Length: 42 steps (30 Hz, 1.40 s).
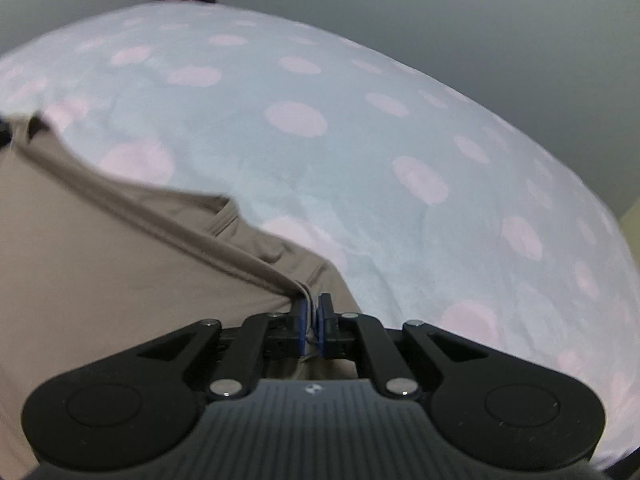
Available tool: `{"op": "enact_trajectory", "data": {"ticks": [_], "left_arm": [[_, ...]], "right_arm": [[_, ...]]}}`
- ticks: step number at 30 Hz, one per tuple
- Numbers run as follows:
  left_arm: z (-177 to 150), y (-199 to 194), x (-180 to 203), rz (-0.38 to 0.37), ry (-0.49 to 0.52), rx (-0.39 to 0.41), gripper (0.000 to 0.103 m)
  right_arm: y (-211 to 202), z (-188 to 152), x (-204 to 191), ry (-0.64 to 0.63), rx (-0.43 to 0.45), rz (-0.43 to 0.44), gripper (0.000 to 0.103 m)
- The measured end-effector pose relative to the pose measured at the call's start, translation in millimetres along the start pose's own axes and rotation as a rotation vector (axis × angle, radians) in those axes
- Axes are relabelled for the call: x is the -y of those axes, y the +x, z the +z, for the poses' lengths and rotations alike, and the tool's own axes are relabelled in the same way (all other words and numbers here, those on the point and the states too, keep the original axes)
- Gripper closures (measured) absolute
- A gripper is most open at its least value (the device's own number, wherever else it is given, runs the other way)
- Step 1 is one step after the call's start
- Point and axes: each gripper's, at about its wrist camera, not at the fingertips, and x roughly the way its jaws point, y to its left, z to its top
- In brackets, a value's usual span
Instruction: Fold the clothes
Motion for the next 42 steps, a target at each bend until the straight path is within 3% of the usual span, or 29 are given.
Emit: {"op": "enact_trajectory", "data": {"ticks": [4,6,9,12,19,24,29,32,35,37,40,42], "left_arm": [[4.7,-2.5,-14.5,0.031,-0.107,0.042,0.078],[8.2,-6.6,-21.1,0.08,-0.156,0.066,0.078],[9.1,-19.6,-33.9,0.066,-0.252,0.089,0.078],[-2.0,-40.1,-33.0,0.04,-0.25,0.096,0.078],[-61.0,-90.7,-12.3,-0.022,-0.272,0.115,0.078],[-106.0,-125.9,3.1,-0.068,-0.301,0.128,0.077],[-150.6,-155.5,18.1,-0.109,-0.348,0.134,0.074],[-164.4,-151.5,19.7,-0.153,-0.438,0.108,0.074],[-165.5,-148.1,23.0,-0.161,-0.437,0.104,0.074],[-167.9,-142.4,23.8,-0.175,-0.447,0.086,0.086],[-171.4,-141.4,24.2,-0.167,-0.451,0.078,0.095],[-173.7,-143.8,24.3,-0.149,-0.449,0.081,0.101]], "right_arm": [[2.7,3.1,10.1,0.116,0.014,-0.01,0.089],[-2.5,4.0,16.6,0.176,0.042,-0.031,0.074],[-13.8,2.3,28.4,0.269,0.05,-0.02,0.074],[-32.4,-6.5,31.0,0.293,0.056,-0.013,0.074],[-88.2,-55.0,17.4,0.332,0.075,0.086,0.073],[-132.3,-101.8,-4.5,0.362,0.095,0.156,0.067],[-158.1,-146.0,-25.9,0.405,0.118,0.161,0.063],[-161.4,-168.2,-37.4,0.437,0.107,0.141,0.063],[-158.1,-172.9,-44.0,0.447,0.097,0.12,0.063],[-155.4,-172.4,-45.7,0.443,0.097,0.126,0.065],[-151.0,-175.6,-45.7,0.451,0.081,0.098,0.091],[-149.7,-178.7,-44.2,0.473,0.079,0.097,0.092]]}}
